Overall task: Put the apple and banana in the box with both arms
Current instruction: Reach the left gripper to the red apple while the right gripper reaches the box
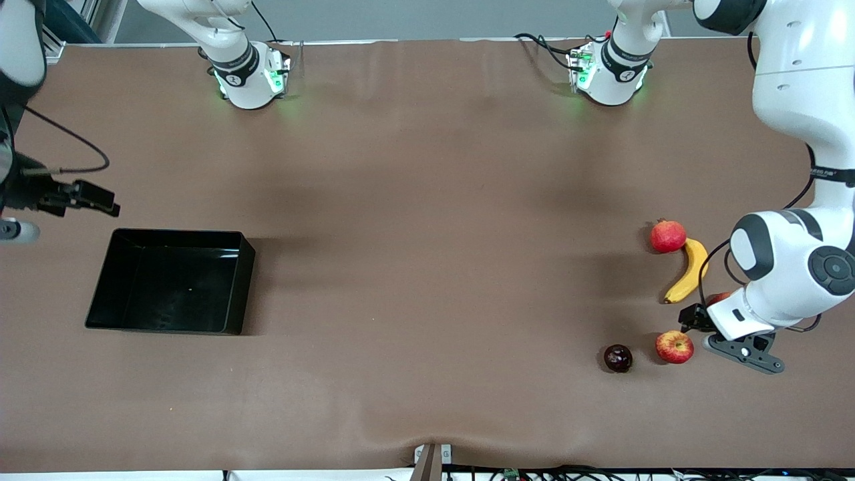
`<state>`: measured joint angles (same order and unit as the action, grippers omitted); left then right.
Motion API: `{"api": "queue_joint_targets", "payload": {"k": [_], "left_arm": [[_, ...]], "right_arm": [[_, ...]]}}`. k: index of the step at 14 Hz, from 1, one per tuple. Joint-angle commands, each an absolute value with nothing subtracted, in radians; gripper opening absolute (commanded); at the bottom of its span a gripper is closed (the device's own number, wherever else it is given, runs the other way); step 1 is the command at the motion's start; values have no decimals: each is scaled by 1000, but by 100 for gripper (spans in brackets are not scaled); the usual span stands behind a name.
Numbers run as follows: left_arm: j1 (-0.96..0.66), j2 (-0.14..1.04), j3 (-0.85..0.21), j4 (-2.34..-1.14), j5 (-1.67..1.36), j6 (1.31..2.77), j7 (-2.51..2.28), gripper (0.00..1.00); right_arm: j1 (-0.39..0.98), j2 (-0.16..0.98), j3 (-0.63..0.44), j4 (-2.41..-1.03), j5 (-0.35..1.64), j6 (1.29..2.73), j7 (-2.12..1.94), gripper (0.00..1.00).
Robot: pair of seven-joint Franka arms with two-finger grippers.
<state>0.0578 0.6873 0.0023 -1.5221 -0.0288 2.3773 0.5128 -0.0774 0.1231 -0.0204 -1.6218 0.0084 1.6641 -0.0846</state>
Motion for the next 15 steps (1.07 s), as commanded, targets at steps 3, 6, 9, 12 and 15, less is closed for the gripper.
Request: {"api": "queue_joint_targets", "payload": {"k": [3, 6, 9, 12, 15], "left_arm": [[58, 742, 0, -1476, -185, 2393, 538, 100], [63, 767, 0, -1477, -187, 2413, 545, 100], [61, 794, 0, -1477, -186, 2450, 546, 100], [58, 807, 0, -1479, -190, 2473, 543, 100], [55, 816, 0, -1479, -219, 2476, 540, 100]], "right_arm": [[-208, 239, -9, -1713, 3, 1853, -245, 100], [-288, 354, -8, -1713, 29, 1954, -360, 100], [-336, 445, -8, -1712, 43, 2069, -466, 100], [-359, 515, -8, -1710, 43, 2170, -526, 100], [-382, 595, -8, -1707, 43, 2258, -554, 100]]}}
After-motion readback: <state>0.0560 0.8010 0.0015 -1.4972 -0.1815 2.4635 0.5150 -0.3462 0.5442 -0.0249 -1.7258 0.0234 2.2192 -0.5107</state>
